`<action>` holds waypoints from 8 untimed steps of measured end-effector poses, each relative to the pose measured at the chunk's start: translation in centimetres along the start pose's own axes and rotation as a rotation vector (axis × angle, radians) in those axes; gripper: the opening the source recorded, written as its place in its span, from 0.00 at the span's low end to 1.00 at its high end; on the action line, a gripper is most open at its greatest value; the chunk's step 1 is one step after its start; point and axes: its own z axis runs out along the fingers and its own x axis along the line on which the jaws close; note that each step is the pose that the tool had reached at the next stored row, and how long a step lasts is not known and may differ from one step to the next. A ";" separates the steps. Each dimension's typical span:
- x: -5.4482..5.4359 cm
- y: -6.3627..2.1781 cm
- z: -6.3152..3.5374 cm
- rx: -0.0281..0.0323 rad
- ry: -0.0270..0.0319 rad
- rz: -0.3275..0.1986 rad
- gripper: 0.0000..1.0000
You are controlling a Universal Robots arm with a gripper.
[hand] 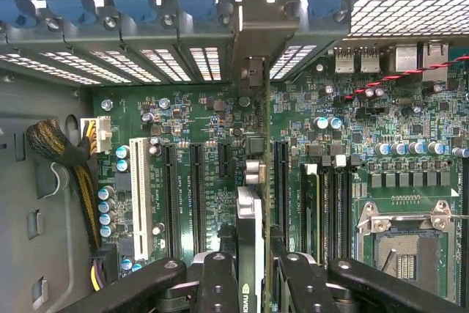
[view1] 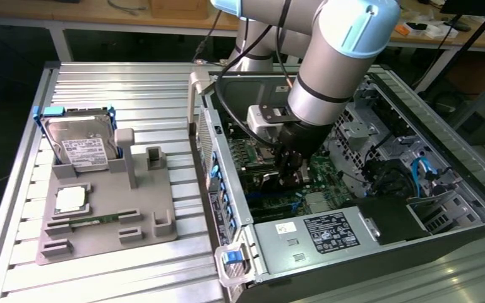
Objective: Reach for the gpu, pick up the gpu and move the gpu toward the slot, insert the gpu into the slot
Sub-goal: 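Insert the gpu into the slot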
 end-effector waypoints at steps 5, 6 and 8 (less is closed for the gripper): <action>0.0 0.00 0.02 -0.0001 0.0002 0.000 0.27; 0.0 0.00 0.03 -0.0002 0.0004 0.000 0.27; 0.0 0.00 0.05 -0.0001 0.0003 0.000 0.27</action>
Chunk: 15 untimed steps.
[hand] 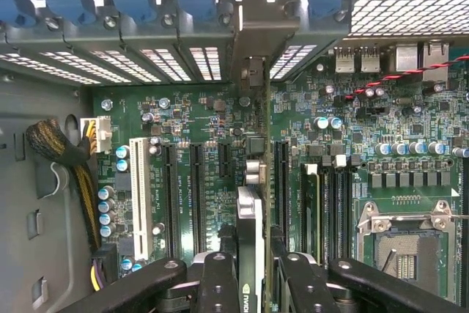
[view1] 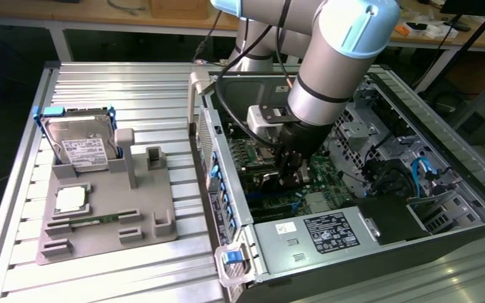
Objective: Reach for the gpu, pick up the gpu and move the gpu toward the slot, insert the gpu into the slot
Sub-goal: 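Insert the gpu into the slot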
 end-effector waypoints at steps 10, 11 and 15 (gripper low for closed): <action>0.3 -0.01 -0.01 0.0001 -0.0006 0.000 0.27; 0.3 -0.01 -0.01 0.0001 -0.0006 0.000 0.27; 0.3 0.01 -0.50 0.0000 -0.0004 0.000 0.27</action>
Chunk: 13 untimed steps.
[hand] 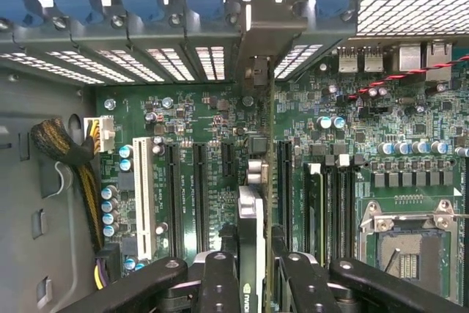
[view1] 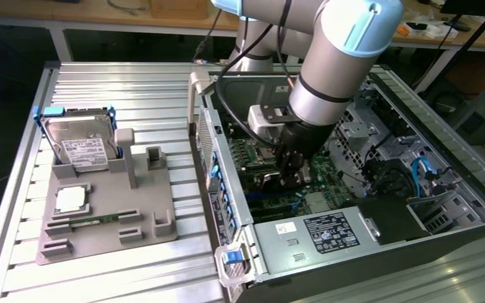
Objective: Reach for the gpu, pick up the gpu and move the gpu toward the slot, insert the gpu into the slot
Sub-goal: 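Insert the gpu into the slot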
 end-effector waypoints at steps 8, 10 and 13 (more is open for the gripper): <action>0.0 -0.32 -0.16 0.0001 0.0000 -0.002 0.27; 0.0 -0.49 -0.17 0.0000 0.0000 -0.004 0.27; 0.0 -0.94 -0.18 0.0000 0.0000 -0.005 0.27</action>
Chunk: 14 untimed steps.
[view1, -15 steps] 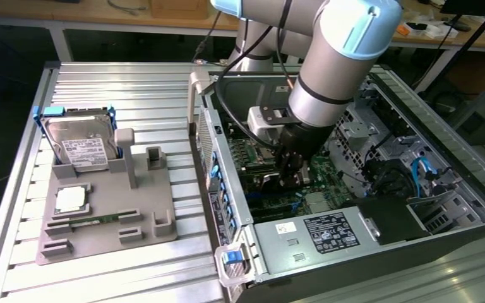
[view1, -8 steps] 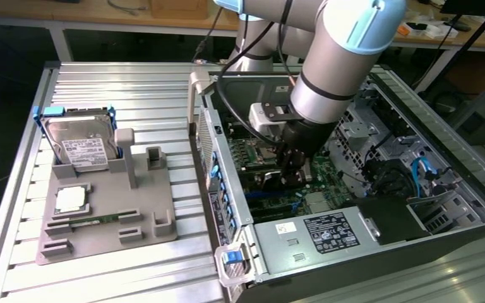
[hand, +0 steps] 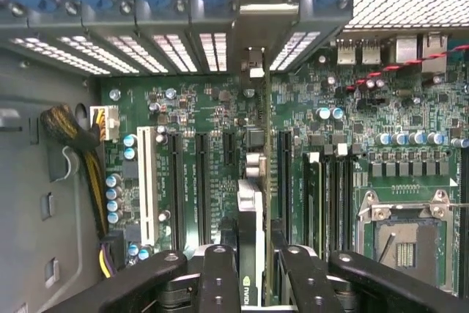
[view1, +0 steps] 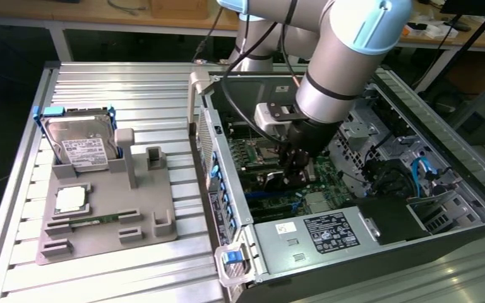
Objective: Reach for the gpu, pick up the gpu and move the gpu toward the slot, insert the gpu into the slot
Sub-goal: 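Insert the gpu into the slot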
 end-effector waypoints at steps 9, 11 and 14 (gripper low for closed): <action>-0.1 -0.20 0.00 0.0000 0.0001 -0.002 0.27; -0.1 -0.13 0.00 0.0000 0.0001 -0.003 0.27; -0.2 0.00 0.00 -0.0001 0.0003 -0.007 0.27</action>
